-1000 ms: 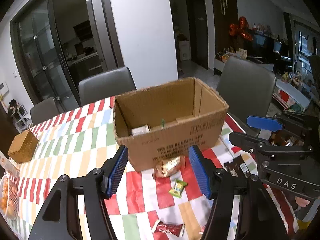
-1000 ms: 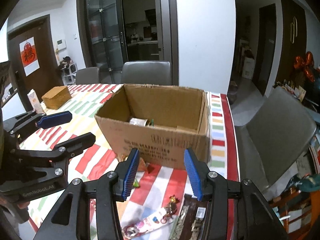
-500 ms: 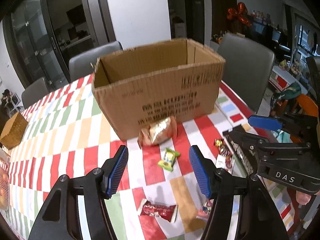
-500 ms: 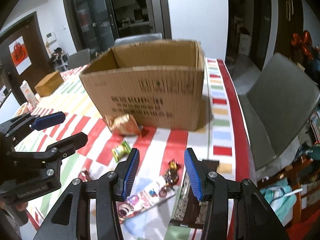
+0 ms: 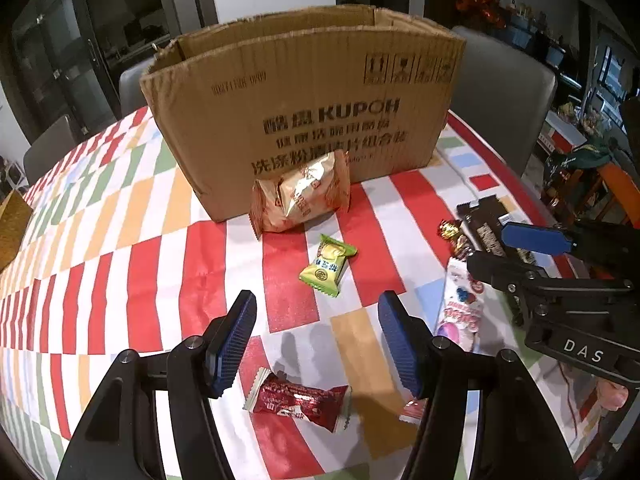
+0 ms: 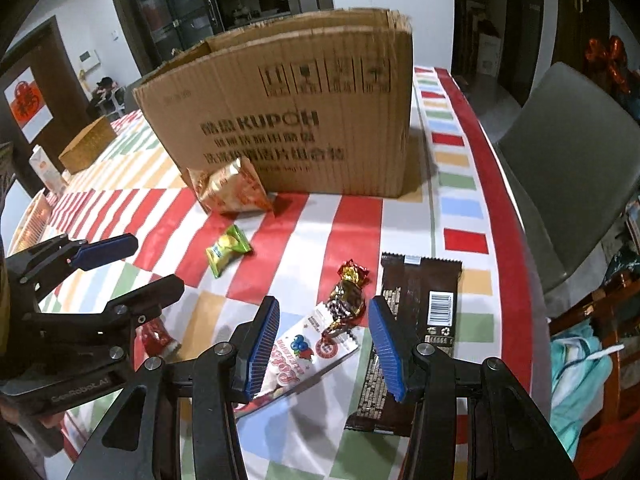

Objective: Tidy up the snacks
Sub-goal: 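Move both tools back down toward the snacks in front of the box, then grasp the yellow-green candy packet with the left tool while the right tool grasps the wrapped chocolate candy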

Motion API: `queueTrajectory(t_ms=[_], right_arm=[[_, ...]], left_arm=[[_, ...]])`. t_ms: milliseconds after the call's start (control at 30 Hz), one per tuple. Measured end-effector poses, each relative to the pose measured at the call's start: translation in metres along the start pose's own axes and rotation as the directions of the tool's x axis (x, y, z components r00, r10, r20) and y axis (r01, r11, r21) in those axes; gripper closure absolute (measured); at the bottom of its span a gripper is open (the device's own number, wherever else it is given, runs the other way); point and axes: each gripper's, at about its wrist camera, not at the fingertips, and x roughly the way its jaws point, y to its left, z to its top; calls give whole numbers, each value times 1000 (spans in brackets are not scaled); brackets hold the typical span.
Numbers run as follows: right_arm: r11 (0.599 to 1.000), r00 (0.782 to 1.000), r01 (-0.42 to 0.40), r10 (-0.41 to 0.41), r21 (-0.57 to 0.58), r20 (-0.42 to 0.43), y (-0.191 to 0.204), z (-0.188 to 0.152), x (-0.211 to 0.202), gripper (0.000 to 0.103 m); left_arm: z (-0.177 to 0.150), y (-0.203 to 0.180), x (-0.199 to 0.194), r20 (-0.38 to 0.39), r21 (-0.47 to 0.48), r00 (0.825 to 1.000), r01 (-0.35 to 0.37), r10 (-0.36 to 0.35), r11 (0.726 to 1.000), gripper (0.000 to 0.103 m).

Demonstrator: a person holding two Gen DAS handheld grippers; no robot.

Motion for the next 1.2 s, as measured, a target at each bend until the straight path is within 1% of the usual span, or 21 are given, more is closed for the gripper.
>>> queueTrajectory(t_ms=[333, 400, 633, 733, 800, 933, 1000, 1033, 1067, 1133, 1200], right_arm=[[1000, 999, 14, -13, 25, -50, -5, 0, 24, 56], [1000, 998, 14, -13, 27, -54, -5, 1, 27, 58], [999, 998, 15, -12, 33, -67, -7, 6, 38, 62], [999, 997, 13, -11, 32, -76, -6, 8, 43, 63], [999, 997, 9, -5, 40, -82, -8, 8, 46, 66], [999, 997, 6, -2, 46, -82, -10, 9, 47, 70], [999, 996, 3, 1, 42, -85, -10, 9, 48, 74], [999, 996, 5, -2, 35, -85, -10, 10, 48, 77], [1000, 996, 5, -3, 31, -85, -9, 10, 48, 78], [999, 997, -7, 9, 32, -81, -9, 10, 48, 78], [1000, 997, -7, 9, 25, -72, -8, 11, 46, 78]], left_arm=[[11, 2, 23, 0, 24, 1000, -3, 3, 1000, 41], [13, 2, 29, -7, 25, 1000, -4, 4, 1000, 41], [21, 6, 50, -45, -19, 999, 26, -27, 999, 41], [24, 7, 55, -53, -28, 998, 28, -29, 999, 42], [26, 8, 57, -56, -32, 998, 33, -35, 999, 44], [29, 8, 62, -67, -39, 996, 48, -50, 998, 53], [29, 8, 64, -74, -43, 995, 59, -62, 997, 60], [29, 8, 64, -79, -47, 994, 66, -70, 997, 66], [29, 8, 65, -81, -51, 994, 75, -79, 996, 71], [29, 8, 65, -82, -58, 992, 91, -95, 994, 78], [28, 8, 64, -80, -61, 991, 100, -105, 993, 78]])
